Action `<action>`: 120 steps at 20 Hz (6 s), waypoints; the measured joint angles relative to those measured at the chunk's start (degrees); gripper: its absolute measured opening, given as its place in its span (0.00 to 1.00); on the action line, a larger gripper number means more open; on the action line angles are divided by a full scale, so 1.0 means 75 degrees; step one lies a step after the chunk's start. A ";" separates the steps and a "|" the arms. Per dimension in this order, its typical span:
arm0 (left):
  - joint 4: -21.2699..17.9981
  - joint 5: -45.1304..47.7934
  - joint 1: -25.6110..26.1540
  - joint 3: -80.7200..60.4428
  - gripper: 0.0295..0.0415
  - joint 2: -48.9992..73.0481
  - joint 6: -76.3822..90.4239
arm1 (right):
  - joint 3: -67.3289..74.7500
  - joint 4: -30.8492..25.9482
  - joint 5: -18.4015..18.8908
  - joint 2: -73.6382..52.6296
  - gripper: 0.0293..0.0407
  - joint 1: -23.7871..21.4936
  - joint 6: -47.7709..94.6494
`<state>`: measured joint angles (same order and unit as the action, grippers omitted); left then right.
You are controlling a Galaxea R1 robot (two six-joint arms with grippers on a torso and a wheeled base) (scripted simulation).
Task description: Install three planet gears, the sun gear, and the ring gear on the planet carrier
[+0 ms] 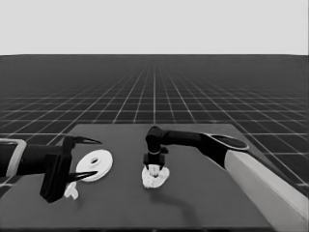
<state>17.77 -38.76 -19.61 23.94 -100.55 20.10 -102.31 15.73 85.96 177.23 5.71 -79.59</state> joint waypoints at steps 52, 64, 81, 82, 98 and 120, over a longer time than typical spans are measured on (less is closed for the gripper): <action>0.0000 0.0000 0.0000 0.0000 0.75 0.0000 0.0000 | -0.0011 0.0001 0.0001 -0.0013 0.14 0.0057 -0.4159; 0.0000 0.0000 0.0000 0.0000 0.75 0.0000 0.0000 | -0.0011 0.0001 0.0001 -0.0013 0.14 0.0057 -0.5119; 0.0000 0.0000 0.0000 0.0000 0.75 0.0000 0.0000 | -0.0011 0.0002 0.0001 -0.0013 0.14 0.0057 -0.6479; 0.0000 0.0000 0.0000 0.0000 0.75 0.0000 0.0000 | -0.0011 0.0002 0.0001 -0.0013 0.14 0.0057 -0.6559; 0.0000 0.0000 0.0000 0.0000 0.75 0.0000 0.0000 | -0.0011 0.0003 0.0000 -0.0013 0.81 0.0056 -0.7469; 0.0000 0.0000 0.0000 0.0000 0.75 0.0000 0.0000 | 1.0528 0.3171 -0.2405 -1.0023 0.81 0.1916 0.8079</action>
<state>17.77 -38.76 -19.61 23.94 -100.55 20.10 -23.35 39.52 67.92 102.05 20.08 -18.99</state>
